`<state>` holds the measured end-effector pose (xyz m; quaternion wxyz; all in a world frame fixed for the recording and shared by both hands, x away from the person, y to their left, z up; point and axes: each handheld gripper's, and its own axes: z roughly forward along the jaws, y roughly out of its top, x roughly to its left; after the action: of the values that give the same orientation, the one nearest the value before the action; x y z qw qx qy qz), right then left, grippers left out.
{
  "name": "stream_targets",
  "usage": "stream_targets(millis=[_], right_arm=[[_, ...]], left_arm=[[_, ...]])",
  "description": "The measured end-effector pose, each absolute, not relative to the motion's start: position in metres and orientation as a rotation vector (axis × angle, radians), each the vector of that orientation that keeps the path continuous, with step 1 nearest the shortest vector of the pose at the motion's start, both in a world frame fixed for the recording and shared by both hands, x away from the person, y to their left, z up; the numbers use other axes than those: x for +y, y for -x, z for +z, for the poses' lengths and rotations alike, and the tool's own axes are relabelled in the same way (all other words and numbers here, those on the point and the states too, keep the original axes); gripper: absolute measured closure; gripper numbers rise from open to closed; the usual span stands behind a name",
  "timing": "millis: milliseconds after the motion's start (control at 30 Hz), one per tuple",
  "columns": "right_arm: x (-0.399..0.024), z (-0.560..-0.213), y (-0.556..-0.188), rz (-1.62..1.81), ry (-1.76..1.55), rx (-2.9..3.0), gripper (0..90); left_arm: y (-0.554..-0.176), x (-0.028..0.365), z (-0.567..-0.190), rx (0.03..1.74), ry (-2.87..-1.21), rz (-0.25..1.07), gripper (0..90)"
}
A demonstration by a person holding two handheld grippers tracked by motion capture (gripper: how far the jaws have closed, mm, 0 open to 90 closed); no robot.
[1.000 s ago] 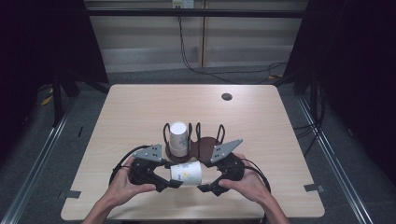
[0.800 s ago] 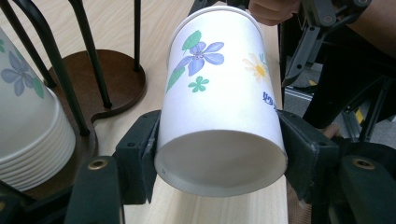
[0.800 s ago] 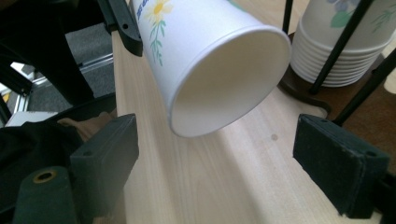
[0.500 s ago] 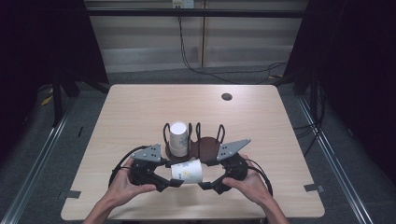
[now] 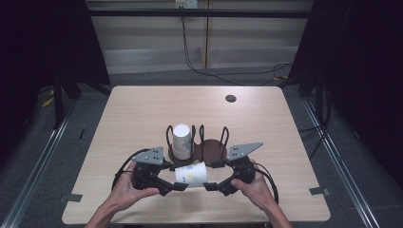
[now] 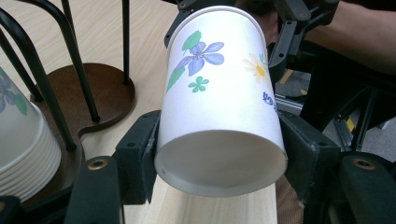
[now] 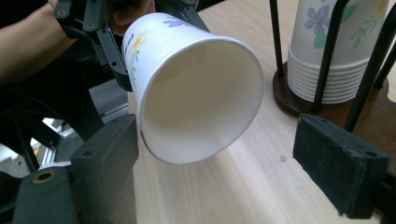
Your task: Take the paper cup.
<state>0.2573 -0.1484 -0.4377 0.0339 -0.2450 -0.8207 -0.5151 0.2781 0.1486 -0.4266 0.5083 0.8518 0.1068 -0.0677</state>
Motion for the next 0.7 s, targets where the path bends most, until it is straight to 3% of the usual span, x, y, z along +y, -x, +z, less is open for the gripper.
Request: stream_targets(millis=[700], right_arm=[[-0.1478,-0.4349,-0.2572,-1.772,0.702,-2.367,13.5]], left_arm=[[-0.2758,0.1483,-0.4210,0.253,-2.014,-0.165,36.2]])
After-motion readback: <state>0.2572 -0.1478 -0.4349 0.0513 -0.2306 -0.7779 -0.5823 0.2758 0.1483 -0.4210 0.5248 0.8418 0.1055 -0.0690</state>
